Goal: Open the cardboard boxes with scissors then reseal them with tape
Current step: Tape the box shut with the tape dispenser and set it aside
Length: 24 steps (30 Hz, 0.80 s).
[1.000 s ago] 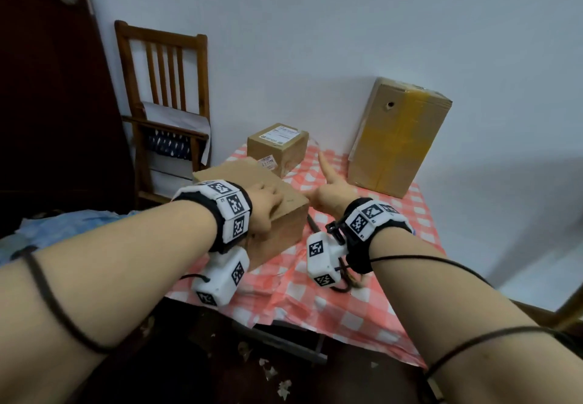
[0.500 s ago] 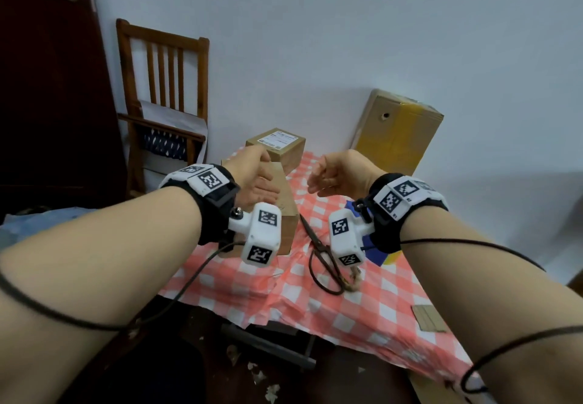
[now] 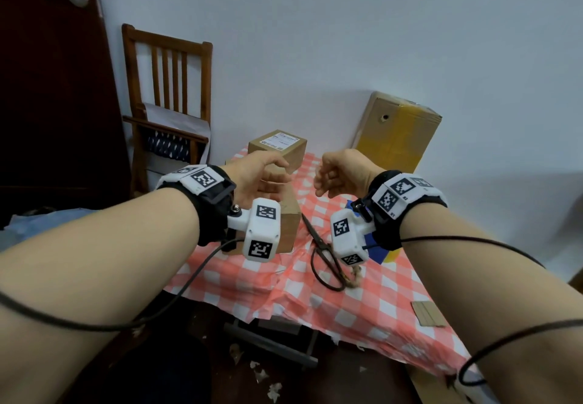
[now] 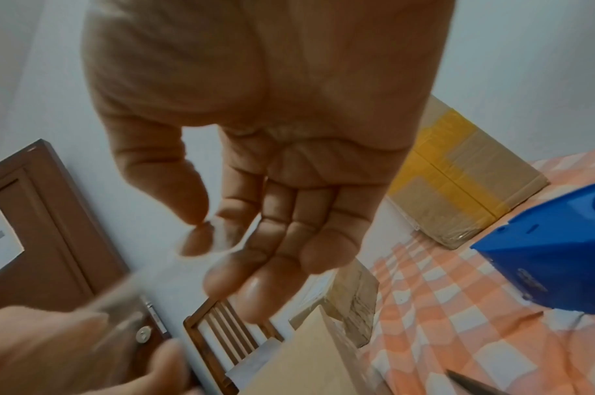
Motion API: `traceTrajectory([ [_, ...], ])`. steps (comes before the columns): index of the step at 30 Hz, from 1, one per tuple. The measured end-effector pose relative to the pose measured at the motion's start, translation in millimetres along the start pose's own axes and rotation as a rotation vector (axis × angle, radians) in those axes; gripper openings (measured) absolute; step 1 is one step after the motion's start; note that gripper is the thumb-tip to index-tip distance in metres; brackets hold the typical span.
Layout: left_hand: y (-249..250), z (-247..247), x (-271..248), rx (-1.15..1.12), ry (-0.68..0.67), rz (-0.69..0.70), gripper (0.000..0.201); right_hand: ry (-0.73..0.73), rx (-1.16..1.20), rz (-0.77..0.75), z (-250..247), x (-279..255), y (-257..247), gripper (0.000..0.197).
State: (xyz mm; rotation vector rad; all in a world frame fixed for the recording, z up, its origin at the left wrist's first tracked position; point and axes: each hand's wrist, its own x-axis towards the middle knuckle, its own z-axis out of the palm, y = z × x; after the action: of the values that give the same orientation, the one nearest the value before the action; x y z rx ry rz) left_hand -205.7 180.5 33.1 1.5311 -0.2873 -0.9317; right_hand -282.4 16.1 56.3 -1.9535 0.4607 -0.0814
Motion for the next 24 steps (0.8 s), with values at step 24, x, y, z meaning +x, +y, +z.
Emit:
traceTrajectory([
  [24, -3, 9, 0, -0.17, -0.239, 0.055, 0.043, -0.196, 0.359, -0.102, 1, -6, -10, 0.043],
])
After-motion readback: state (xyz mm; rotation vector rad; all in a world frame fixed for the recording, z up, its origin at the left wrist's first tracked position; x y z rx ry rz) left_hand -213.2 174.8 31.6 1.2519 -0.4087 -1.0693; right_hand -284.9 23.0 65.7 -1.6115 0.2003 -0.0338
